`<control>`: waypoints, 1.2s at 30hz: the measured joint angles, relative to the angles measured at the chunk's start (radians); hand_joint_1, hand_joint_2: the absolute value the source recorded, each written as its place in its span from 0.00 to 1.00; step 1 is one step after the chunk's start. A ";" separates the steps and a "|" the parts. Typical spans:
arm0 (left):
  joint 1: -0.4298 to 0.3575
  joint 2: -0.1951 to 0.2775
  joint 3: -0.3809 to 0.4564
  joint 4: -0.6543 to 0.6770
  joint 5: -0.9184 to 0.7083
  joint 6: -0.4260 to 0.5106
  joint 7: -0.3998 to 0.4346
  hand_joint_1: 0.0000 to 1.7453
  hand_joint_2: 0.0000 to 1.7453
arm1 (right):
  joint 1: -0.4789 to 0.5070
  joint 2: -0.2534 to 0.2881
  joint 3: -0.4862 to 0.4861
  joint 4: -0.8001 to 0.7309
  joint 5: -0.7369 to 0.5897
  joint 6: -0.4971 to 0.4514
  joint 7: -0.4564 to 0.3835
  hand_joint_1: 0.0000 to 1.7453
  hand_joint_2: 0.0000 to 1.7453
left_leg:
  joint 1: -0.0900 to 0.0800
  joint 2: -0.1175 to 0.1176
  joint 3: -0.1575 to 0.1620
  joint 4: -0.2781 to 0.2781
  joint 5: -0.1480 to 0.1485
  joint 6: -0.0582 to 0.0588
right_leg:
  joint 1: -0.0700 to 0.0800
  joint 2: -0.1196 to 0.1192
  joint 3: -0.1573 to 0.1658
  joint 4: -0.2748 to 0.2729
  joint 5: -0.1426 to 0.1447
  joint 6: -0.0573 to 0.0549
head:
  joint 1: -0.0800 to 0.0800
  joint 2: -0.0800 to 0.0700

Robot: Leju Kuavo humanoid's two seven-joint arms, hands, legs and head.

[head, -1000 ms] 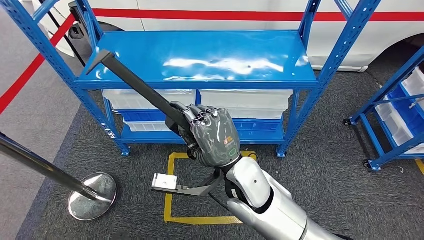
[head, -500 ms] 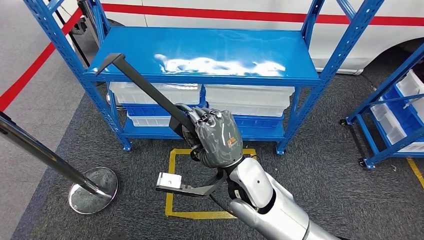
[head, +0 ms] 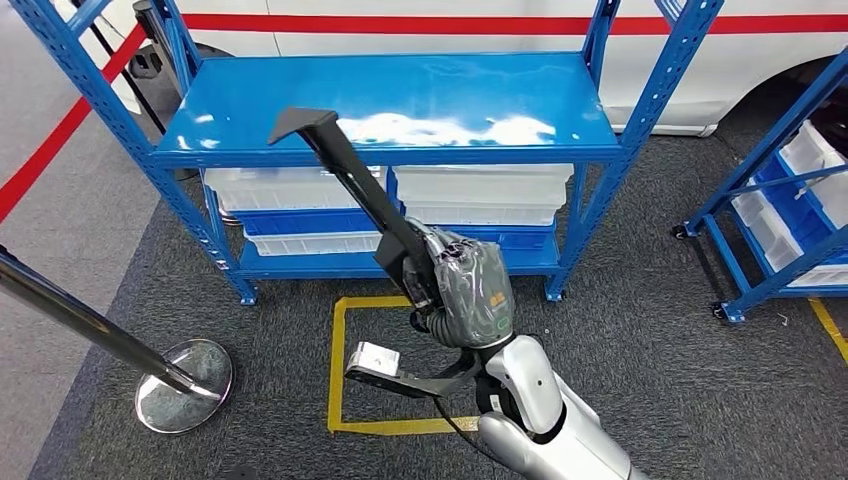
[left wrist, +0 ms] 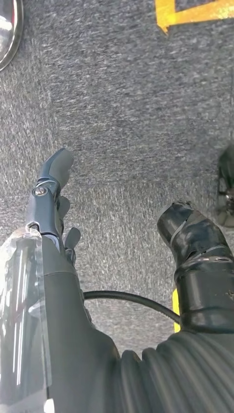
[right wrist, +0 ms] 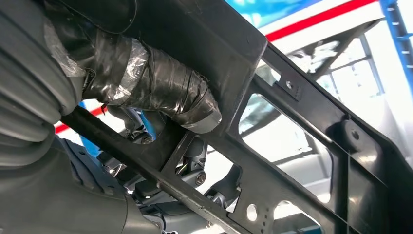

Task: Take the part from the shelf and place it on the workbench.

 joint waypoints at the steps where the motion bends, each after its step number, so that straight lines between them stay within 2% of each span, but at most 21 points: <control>1: 0.000 0.001 0.000 0.000 0.001 0.000 0.000 0.00 1.00 | 0.012 -0.003 -0.010 -0.002 -0.002 -0.010 -0.003 1.00 1.00 | 0.000 -0.005 0.026 -0.057 0.019 0.002 | 0.001 0.003 -0.003 0.005 -0.001 0.005 | 0.000 0.000; 2: 0.000 0.001 0.000 0.000 0.002 0.001 0.000 0.00 1.00 | 0.025 -0.006 -0.021 -0.005 -0.004 -0.022 -0.006 1.00 1.00 | -0.001 -0.010 0.041 -0.090 0.026 0.005 | 0.001 0.005 -0.007 0.008 0.000 0.012 | 0.000 0.000; 5: 0.000 0.001 0.000 0.000 0.008 0.001 0.000 0.00 1.00 | 0.074 -0.017 -0.060 -0.025 -0.012 -0.060 -0.023 1.00 1.00 | -0.004 -0.012 0.042 -0.107 0.029 0.022 | 0.002 0.009 -0.015 0.007 0.007 0.032 | 0.001 0.000; 7: 0.000 0.001 0.001 0.000 0.013 0.002 0.000 0.00 1.00 | 0.107 -0.026 -0.090 -0.042 -0.022 -0.084 -0.038 1.00 1.00 | -0.001 -0.006 0.041 -0.115 0.039 0.039 | 0.001 0.007 -0.026 0.030 -0.014 0.041 | 0.001 0.000; 10: 0.000 0.002 0.002 0.000 0.019 0.002 0.000 0.00 1.00 | 0.153 -0.037 -0.131 -0.065 -0.038 -0.121 -0.062 1.00 1.00 | -0.003 0.006 0.036 -0.118 0.045 0.053 | -0.003 0.002 -0.097 0.197 -0.107 0.050 | 0.001 0.000; 11: 0.001 0.002 0.002 0.000 0.020 0.002 0.000 0.00 1.00 | 0.167 -0.040 -0.142 -0.070 -0.041 -0.131 -0.068 1.00 1.00 | -0.004 0.011 0.034 -0.118 0.045 0.053 | -0.004 0.002 -0.119 0.250 -0.126 0.052 | 0.001 0.000; 12: 0.001 0.002 0.003 0.000 0.021 0.002 0.000 0.00 1.00 | 0.181 -0.043 -0.150 -0.076 -0.042 -0.138 -0.073 1.00 1.00 | -0.005 0.016 0.033 -0.117 0.045 0.053 | -0.004 0.001 -0.127 0.271 -0.126 0.052 | 0.001 0.000; 13: 0.000 0.002 0.004 0.000 0.021 0.002 0.000 0.00 1.00 | 0.193 -0.046 -0.158 -0.081 -0.042 -0.144 -0.077 1.00 1.00 | -0.006 0.021 0.033 -0.116 0.045 0.053 | -0.004 -0.001 -0.115 0.253 -0.109 0.051 | 0.001 0.000; 15: 0.000 0.001 0.006 0.000 0.022 0.002 0.000 0.00 1.00 | 0.214 -0.052 -0.175 -0.096 -0.042 -0.153 -0.083 1.00 1.00 | -0.006 0.031 0.034 -0.115 0.043 0.051 | -0.003 -0.019 -0.045 0.126 -0.052 0.045 | 0.001 0.000; 17: 0.000 0.001 0.008 0.000 0.023 0.002 0.000 0.00 1.00 | 0.228 -0.055 -0.195 -0.110 -0.036 -0.161 -0.094 1.00 1.00 | -0.010 0.039 0.034 -0.112 0.042 0.044 | 0.005 -0.039 0.007 0.020 -0.021 0.036 | 0.001 0.000; 19: -0.001 0.001 0.009 0.000 0.023 0.002 0.000 0.00 1.00 | 0.245 -0.056 -0.218 -0.125 -0.023 -0.167 -0.110 1.00 1.00 | -0.014 0.047 0.035 -0.114 0.043 0.035 | 0.012 -0.037 0.012 0.002 -0.020 0.029 | 0.001 0.000; 22: -0.001 0.001 0.010 0.000 0.022 0.002 -0.001 0.00 1.00 | 0.273 -0.055 -0.261 -0.155 0.005 -0.170 -0.139 1.00 1.00 | -0.012 0.038 0.029 -0.096 0.022 0.017 | 0.004 -0.021 0.013 -0.008 -0.010 0.012 | 0.001 0.000; 23: -0.001 0.001 0.011 0.000 0.021 0.002 -0.002 0.00 1.00 | 0.278 -0.054 -0.274 -0.166 0.013 -0.170 -0.147 1.00 1.00 | -0.011 0.027 0.015 -0.062 -0.003 0.013 | 0.001 -0.017 0.013 -0.011 -0.007 0.005 | 0.001 0.000; 25: 0.000 0.000 0.011 0.000 0.020 0.002 -0.003 0.00 1.00 | 0.290 -0.051 -0.300 -0.186 0.023 -0.169 -0.170 1.00 1.00 | -0.010 0.010 -0.036 0.059 -0.071 0.008 | 0.001 -0.007 0.010 -0.012 -0.004 -0.002 | 0.000 0.000; 27: 0.001 0.000 0.011 0.000 0.019 0.002 -0.003 0.00 1.00 | 0.309 -0.047 -0.326 -0.207 0.031 -0.169 -0.202 1.00 1.00 | -0.009 0.007 -0.075 0.155 -0.102 0.005 | 0.002 0.007 0.008 -0.010 -0.004 -0.003 | 0.001 0.000; 28: 0.001 0.000 0.011 0.000 0.019 0.001 -0.004 0.00 1.00 | 0.320 -0.043 -0.341 -0.219 0.034 -0.170 -0.219 1.00 1.00 | -0.009 0.007 -0.072 0.154 -0.089 0.005 | 0.002 0.015 0.008 -0.009 -0.004 -0.003 | 0.000 0.000; 29: 0.001 0.000 0.011 0.000 0.018 0.001 -0.004 0.00 1.00 | 0.330 -0.038 -0.356 -0.233 0.036 -0.170 -0.235 1.00 1.00 | -0.009 0.004 -0.052 0.114 -0.060 0.007 | 0.002 0.024 0.008 -0.007 -0.004 -0.003 | 0.000 0.000; 31: 0.001 0.000 0.011 0.000 0.017 0.001 -0.005 0.00 1.00 | 0.348 -0.026 -0.392 -0.263 0.040 -0.170 -0.267 1.00 1.00 | -0.008 -0.024 0.012 -0.018 0.004 0.013 | 0.003 0.041 0.006 -0.001 -0.004 0.001 | 0.000 0.000; 32: 0.001 0.000 0.011 0.000 0.016 0.001 -0.005 0.00 1.00 | 0.356 -0.018 -0.413 -0.278 0.042 -0.170 -0.281 1.00 1.00 | -0.008 -0.039 0.036 -0.070 0.020 0.017 | 0.003 0.050 0.003 0.003 -0.004 0.006 | 0.001 0.000; 34: -0.001 0.001 0.012 0.000 0.015 0.001 -0.006 0.00 1.00 | 0.373 -0.005 -0.453 -0.306 0.039 -0.171 -0.312 1.00 1.00 | -0.010 -0.053 0.053 -0.109 0.020 0.023 | 0.002 0.064 -0.006 0.005 0.001 0.019 | 0.001 0.000; 36: -0.003 -0.001 0.012 0.000 0.015 0.001 -0.008 0.00 1.00 | 0.395 0.004 -0.487 -0.332 0.027 -0.173 -0.346 1.00 1.00 | -0.009 -0.038 0.055 -0.118 0.026 0.033 | 0.000 0.072 -0.010 0.004 0.003 0.031 | 0.001 0.000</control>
